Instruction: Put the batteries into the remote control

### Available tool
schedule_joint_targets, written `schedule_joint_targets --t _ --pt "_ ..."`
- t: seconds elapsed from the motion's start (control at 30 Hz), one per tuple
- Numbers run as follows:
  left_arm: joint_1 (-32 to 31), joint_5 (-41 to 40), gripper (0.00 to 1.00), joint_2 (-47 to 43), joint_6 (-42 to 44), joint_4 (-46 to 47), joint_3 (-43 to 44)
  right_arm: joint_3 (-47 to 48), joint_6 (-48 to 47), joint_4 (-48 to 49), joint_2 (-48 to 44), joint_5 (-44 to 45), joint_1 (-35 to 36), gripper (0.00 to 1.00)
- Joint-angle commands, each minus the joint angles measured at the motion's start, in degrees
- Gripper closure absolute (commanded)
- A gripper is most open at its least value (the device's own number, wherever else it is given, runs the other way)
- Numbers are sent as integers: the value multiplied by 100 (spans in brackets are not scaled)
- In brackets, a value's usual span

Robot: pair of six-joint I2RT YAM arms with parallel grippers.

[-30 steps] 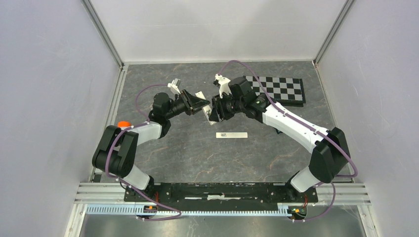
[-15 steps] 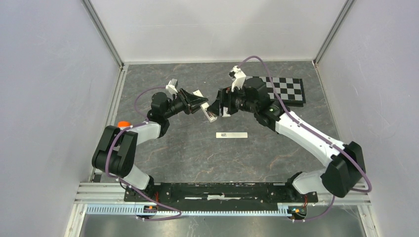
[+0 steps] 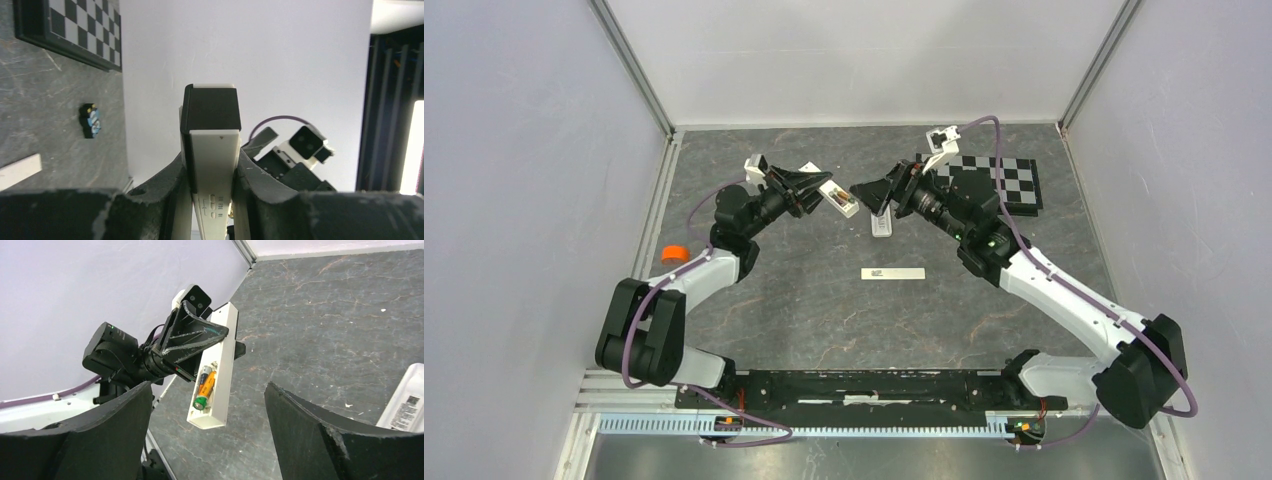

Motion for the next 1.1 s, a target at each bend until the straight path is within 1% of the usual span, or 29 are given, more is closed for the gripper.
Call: schedule_joint_targets --t 0.0,0.17,0.23,0.33,0.6,0.67,0.87,1.07 --pt "32 -278 93 -174 -812 230 218 -148 594 702 45 17 -7 13" --pt "30 -307 93 -180 -911 356 213 -213 945 1082 196 -217 -9 13" --pt "29 -312 93 -173 -927 394 202 -219 1042 1107 254 -243 -12 15" --pt "26 -308 93 -177 -919 440 194 -230 1133 1123 335 -272 -8 19" --pt "17 -255 93 -185 -805 440 261 -207 1278 1189 550 -366 -12 35" --pt "12 -230 93 -177 -742 414 308 -305 1349 1372 551 -322 -11 36" --pt "-14 -193 93 -142 -701 405 341 -266 1398 1449 674 -307 -32 38" --pt "-37 -133 93 -119 -678 449 397 -260 1539 1468 834 -476 -77 47"
